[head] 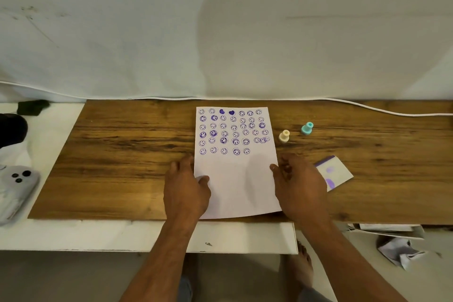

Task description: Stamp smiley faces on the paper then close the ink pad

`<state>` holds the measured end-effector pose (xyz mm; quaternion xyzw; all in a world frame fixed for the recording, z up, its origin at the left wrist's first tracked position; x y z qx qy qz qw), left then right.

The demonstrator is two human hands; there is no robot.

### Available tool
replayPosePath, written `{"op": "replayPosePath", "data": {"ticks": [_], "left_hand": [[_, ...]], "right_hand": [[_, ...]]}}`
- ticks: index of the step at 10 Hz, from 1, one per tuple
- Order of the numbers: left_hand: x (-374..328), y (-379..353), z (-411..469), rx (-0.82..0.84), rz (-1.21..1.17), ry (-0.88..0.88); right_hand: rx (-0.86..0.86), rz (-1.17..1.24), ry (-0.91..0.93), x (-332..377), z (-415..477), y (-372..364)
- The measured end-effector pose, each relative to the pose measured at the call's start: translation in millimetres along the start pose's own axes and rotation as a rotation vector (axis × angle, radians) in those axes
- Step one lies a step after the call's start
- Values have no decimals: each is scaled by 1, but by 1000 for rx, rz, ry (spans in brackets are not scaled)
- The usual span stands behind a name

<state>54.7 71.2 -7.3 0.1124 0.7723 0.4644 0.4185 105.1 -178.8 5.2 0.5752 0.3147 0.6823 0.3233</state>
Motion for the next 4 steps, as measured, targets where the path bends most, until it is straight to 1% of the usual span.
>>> {"op": "replayPosePath", "data": {"ticks": [1, 2, 3, 4], "left_hand": [[-4, 1, -5, -37, 80, -46], [-3, 0, -6, -35, 94, -47], [2, 0, -8, -38, 115, -67], [0, 0, -11, -54, 171, -83]], "right_hand": [[-10, -259, 325, 18, 6, 6], [-41, -370, 408, 27, 14, 6], [-49, -462, 444, 28, 24, 0], [-12, -498, 453, 20, 24, -6]]}}
Point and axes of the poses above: each hand's wrist, its own z-axis towards the middle knuckle, its own y-axis out of the back of the hand, x = y × z, the point moved 4 cm from there along z, towards the middle knuckle, and after that the axes turned 10 degrees about y, right-handed, at the moved point
